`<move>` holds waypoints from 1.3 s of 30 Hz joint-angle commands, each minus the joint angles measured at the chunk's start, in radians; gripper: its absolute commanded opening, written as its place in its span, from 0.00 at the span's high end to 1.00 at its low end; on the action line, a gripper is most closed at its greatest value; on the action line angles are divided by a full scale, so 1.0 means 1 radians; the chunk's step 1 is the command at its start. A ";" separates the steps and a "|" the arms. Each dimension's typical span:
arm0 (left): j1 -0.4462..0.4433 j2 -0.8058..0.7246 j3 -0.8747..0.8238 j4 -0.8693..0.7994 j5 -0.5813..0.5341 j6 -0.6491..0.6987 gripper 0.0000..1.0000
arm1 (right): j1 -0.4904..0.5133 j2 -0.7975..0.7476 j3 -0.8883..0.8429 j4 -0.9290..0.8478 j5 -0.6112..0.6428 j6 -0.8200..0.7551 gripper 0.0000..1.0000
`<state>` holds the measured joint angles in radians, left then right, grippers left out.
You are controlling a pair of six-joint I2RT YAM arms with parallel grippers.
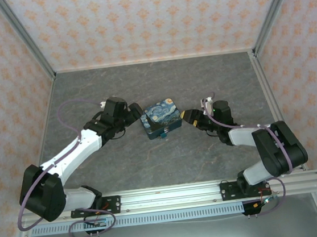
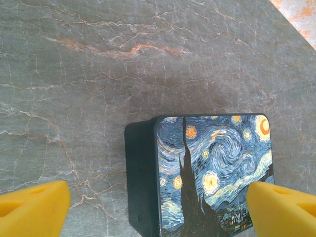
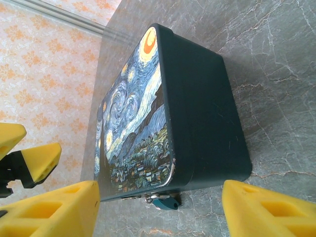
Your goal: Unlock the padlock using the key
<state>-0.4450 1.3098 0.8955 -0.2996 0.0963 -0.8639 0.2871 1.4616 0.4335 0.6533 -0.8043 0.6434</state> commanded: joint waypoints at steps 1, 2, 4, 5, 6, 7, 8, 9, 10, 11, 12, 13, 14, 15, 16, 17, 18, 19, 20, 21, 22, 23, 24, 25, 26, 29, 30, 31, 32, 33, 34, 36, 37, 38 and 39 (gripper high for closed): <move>-0.002 0.002 -0.008 -0.004 -0.007 -0.006 0.08 | 0.009 0.003 -0.006 0.052 -0.005 0.000 0.34; -0.002 0.004 -0.008 -0.003 -0.007 -0.008 0.08 | 0.009 0.000 -0.005 0.051 -0.004 0.001 0.34; -0.004 0.007 -0.009 -0.004 -0.007 -0.008 0.08 | 0.011 0.001 -0.005 0.052 -0.003 0.001 0.34; -0.003 0.009 -0.008 -0.003 -0.005 -0.009 0.08 | 0.011 0.000 -0.005 0.052 -0.003 0.001 0.33; -0.004 0.012 -0.007 -0.003 -0.006 -0.009 0.08 | 0.013 -0.001 -0.005 0.052 -0.004 0.001 0.33; -0.006 0.012 -0.006 -0.003 -0.005 -0.010 0.08 | 0.013 -0.001 -0.005 0.051 -0.002 0.001 0.33; -0.007 0.014 -0.004 -0.003 -0.005 -0.010 0.08 | 0.015 -0.001 -0.007 0.051 -0.002 0.002 0.33; -0.008 0.016 -0.003 -0.003 -0.006 -0.009 0.08 | 0.016 -0.001 -0.008 0.054 -0.002 0.001 0.34; -0.009 0.019 -0.002 0.000 -0.005 -0.010 0.08 | 0.019 -0.001 -0.009 0.057 -0.001 0.001 0.34; -0.010 0.021 -0.002 0.000 -0.006 -0.011 0.08 | 0.022 -0.003 -0.012 0.064 -0.001 0.002 0.34; -0.012 0.025 0.000 0.002 -0.007 -0.015 0.08 | 0.025 -0.003 -0.016 0.073 -0.004 0.003 0.34; -0.014 0.028 0.002 0.002 -0.006 -0.017 0.08 | 0.027 -0.003 -0.022 0.087 -0.004 0.004 0.34; -0.015 0.033 0.005 0.002 -0.006 -0.019 0.08 | 0.030 -0.003 -0.028 0.102 -0.004 0.007 0.34; -0.019 0.038 0.011 0.001 -0.007 -0.021 0.08 | 0.032 0.000 -0.035 0.119 -0.005 0.010 0.34; -0.022 0.045 0.016 0.000 -0.009 -0.023 0.08 | 0.035 0.000 -0.041 0.137 -0.009 0.014 0.34; -0.027 0.051 0.021 -0.003 -0.012 -0.022 0.08 | 0.037 0.004 -0.045 0.149 -0.013 0.013 0.34; -0.034 0.058 0.027 -0.004 -0.018 -0.023 0.08 | 0.036 0.006 -0.047 0.155 -0.020 0.014 0.34; -0.039 0.063 0.031 -0.003 -0.022 -0.024 0.08 | 0.037 0.010 -0.047 0.157 -0.024 0.012 0.34; -0.046 0.072 0.034 -0.001 -0.025 -0.025 0.08 | 0.036 0.016 -0.047 0.160 -0.031 0.012 0.34; -0.053 0.082 0.037 0.002 -0.029 -0.027 0.08 | 0.039 0.023 -0.047 0.167 -0.035 0.012 0.34; -0.058 0.091 0.041 0.006 -0.030 -0.027 0.08 | 0.044 0.029 -0.049 0.180 -0.036 0.013 0.35; -0.062 0.103 0.043 0.007 -0.030 -0.029 0.08 | 0.051 0.040 -0.053 0.198 -0.038 0.016 0.35; -0.067 0.117 0.047 0.008 -0.029 -0.030 0.08 | 0.059 0.051 -0.054 0.218 -0.037 0.020 0.35; -0.070 0.130 0.053 0.010 -0.027 -0.031 0.08 | 0.068 0.060 -0.057 0.235 -0.033 0.023 0.35; -0.073 0.143 0.058 0.010 -0.027 -0.029 0.08 | 0.080 0.073 -0.063 0.259 -0.023 0.027 0.35; -0.081 0.176 0.066 0.014 -0.030 -0.029 0.08 | 0.117 0.116 -0.066 0.319 0.006 0.036 0.36; -0.083 0.184 0.066 0.018 -0.030 -0.030 0.08 | 0.131 0.135 -0.062 0.342 0.011 0.040 0.36; -0.084 0.192 0.066 0.020 -0.030 -0.033 0.08 | 0.139 0.149 -0.061 0.364 0.018 0.046 0.37; -0.084 0.200 0.062 0.024 -0.028 -0.034 0.08 | 0.149 0.166 -0.059 0.390 0.024 0.051 0.37; -0.084 0.208 0.060 0.029 -0.026 -0.036 0.08 | 0.155 0.183 -0.055 0.410 0.026 0.057 0.37; -0.085 0.215 0.057 0.032 -0.024 -0.037 0.08 | 0.159 0.200 -0.048 0.424 0.027 0.061 0.37; -0.086 0.230 0.052 0.037 -0.021 -0.041 0.09 | 0.163 0.234 -0.028 0.443 0.021 0.067 0.38; -0.087 0.237 0.049 0.037 -0.021 -0.042 0.09 | 0.163 0.244 -0.018 0.446 0.018 0.067 0.38; -0.086 0.242 0.044 0.040 -0.020 -0.045 0.09 | 0.163 0.254 -0.004 0.447 0.019 0.064 0.38; -0.087 0.247 0.038 0.043 -0.018 -0.047 0.09 | 0.163 0.263 0.014 0.440 0.019 0.059 0.38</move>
<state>-0.5240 1.5448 0.9344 -0.2756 0.0959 -0.8936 0.4465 1.7042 0.3992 1.0023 -0.7929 0.7048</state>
